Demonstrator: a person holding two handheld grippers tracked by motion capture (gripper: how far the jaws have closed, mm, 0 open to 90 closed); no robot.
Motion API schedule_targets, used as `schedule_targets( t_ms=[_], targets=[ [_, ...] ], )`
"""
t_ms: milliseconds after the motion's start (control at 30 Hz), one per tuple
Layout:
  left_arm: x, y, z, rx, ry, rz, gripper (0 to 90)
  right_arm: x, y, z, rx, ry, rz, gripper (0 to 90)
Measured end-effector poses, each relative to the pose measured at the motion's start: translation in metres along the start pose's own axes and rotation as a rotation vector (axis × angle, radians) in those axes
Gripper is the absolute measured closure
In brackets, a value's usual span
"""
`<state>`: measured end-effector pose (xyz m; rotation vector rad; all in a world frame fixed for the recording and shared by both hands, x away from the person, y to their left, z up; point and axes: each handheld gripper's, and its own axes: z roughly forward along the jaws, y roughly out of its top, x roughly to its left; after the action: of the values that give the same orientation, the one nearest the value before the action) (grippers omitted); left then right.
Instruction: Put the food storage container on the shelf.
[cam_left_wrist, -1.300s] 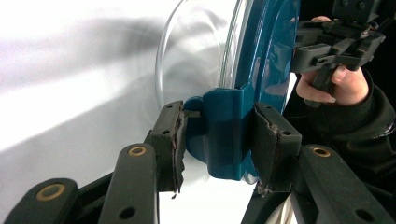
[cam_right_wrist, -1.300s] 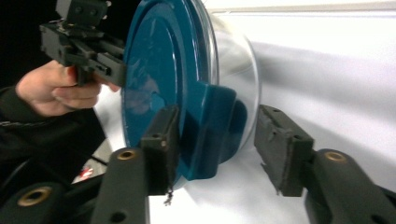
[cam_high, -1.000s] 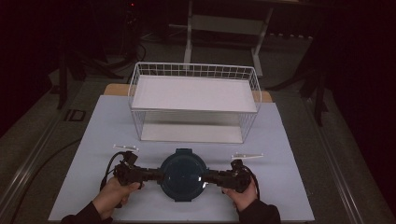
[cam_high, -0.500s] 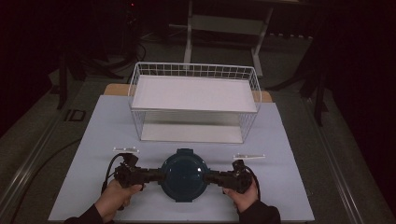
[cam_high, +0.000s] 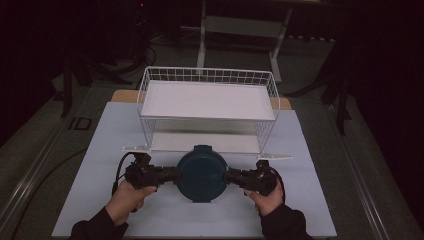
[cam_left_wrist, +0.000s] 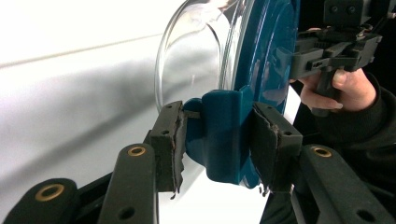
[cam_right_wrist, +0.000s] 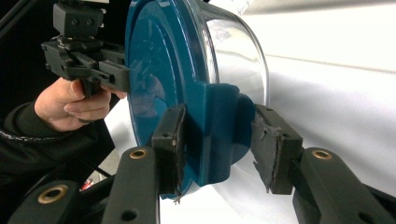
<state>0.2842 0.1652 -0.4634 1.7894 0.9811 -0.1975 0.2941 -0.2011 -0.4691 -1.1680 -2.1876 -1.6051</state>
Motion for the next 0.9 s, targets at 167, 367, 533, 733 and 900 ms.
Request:
schedule_targets(
  t_ms=[167,367,533,733,900],
  targets=[
    [0.001,0.014,0.004,-0.032,0.007,0.032,56.7,-0.005,0.015,-0.005,-0.018,-0.007,-0.026,56.6],
    [0.008,0.025,0.013,-0.06,0.012,0.049,56.7,-0.016,0.028,-0.005,-0.021,-0.011,-0.037,56.4],
    [0.018,0.03,0.023,-0.073,0.013,0.054,56.7,-0.028,0.035,-0.003,-0.03,-0.027,-0.049,56.3],
    [0.031,0.036,0.038,-0.081,0.019,0.054,56.7,-0.045,0.041,0.0,-0.028,-0.046,-0.058,56.3],
    [0.046,0.04,0.05,-0.095,0.006,0.041,56.6,-0.06,0.046,0.004,-0.032,-0.061,-0.053,56.3]
  ],
)
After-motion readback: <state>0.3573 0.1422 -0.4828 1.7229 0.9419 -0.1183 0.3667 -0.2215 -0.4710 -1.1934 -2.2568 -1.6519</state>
